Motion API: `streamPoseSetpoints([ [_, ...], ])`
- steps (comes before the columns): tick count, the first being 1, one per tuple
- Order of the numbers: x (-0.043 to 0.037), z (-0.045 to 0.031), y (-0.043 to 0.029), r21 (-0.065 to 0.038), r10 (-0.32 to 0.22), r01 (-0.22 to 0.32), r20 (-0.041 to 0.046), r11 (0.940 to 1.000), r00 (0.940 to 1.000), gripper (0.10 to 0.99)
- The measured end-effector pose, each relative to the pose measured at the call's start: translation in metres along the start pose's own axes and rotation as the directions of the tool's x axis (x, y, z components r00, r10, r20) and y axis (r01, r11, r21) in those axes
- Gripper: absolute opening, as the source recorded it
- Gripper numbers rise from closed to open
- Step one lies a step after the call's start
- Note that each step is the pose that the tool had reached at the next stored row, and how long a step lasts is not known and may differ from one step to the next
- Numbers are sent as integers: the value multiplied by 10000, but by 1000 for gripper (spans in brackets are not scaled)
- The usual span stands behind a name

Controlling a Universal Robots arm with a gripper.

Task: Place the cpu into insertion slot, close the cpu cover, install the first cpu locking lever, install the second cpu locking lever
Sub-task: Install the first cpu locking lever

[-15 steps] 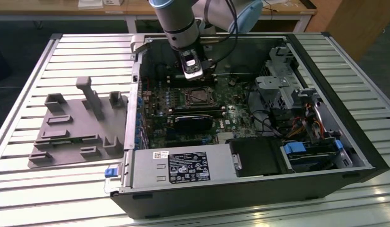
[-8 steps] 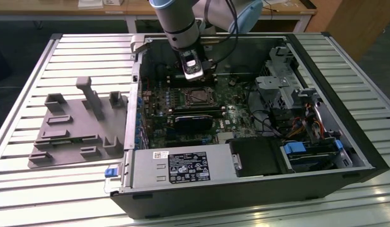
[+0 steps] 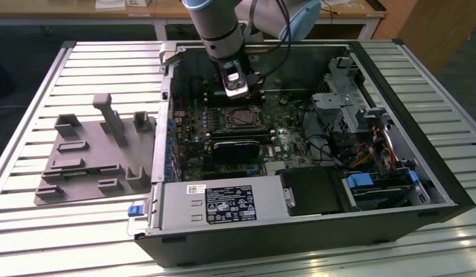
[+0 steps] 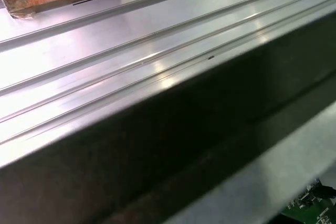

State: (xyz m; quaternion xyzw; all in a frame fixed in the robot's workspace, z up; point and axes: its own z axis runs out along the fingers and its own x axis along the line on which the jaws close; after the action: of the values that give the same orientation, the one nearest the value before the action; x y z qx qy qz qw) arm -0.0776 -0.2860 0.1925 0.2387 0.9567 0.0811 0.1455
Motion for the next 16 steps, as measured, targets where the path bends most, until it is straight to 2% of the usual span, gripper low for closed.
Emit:
streamPoseSetpoints([
  [5, -6, -9, -5, -75, 27, -28, -39, 10000, 10000, 102],
  [11, -14, -4, -24, -282, 99, -102, -124, 9995, 9999, 102],
  [16, -22, -4, -39, -289, 100, -103, -126, 9995, 9999, 102],
])
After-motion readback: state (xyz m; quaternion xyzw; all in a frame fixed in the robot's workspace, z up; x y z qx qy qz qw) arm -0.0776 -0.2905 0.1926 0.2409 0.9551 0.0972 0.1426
